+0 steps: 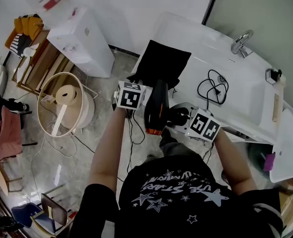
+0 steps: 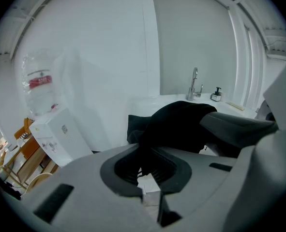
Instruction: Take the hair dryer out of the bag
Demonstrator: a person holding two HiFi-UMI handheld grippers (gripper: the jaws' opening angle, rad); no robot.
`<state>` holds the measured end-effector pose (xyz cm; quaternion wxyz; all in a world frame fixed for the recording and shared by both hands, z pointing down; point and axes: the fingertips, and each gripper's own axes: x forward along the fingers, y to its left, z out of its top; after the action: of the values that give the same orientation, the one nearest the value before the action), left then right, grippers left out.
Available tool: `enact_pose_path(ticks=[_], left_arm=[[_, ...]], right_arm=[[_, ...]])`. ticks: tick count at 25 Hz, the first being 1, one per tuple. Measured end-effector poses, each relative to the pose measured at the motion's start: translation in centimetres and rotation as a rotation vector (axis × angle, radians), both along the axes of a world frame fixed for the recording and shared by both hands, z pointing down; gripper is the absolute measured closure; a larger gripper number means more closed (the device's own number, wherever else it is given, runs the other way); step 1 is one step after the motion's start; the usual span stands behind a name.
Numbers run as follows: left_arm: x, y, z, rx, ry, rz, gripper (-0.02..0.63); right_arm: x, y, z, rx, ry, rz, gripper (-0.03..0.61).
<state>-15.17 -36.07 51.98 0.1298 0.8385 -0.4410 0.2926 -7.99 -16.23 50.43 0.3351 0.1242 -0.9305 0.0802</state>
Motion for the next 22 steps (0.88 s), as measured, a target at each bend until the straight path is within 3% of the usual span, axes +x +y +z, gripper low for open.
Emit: enact_pose_path(ticks=[13,22], left_arm=[[0.2,1.3,1.4,-0.044,-0.028,0.038,0.564],[-0.3,5.3,0.8,-0.052,0.052,0.080,0.364]], right_arm=[[-1.3,5.2,-1.6,-0.004,-0.064,0.016,0.380],[-1.1,4.9,-2.8,0.014,-0.153,0.156,0.380]])
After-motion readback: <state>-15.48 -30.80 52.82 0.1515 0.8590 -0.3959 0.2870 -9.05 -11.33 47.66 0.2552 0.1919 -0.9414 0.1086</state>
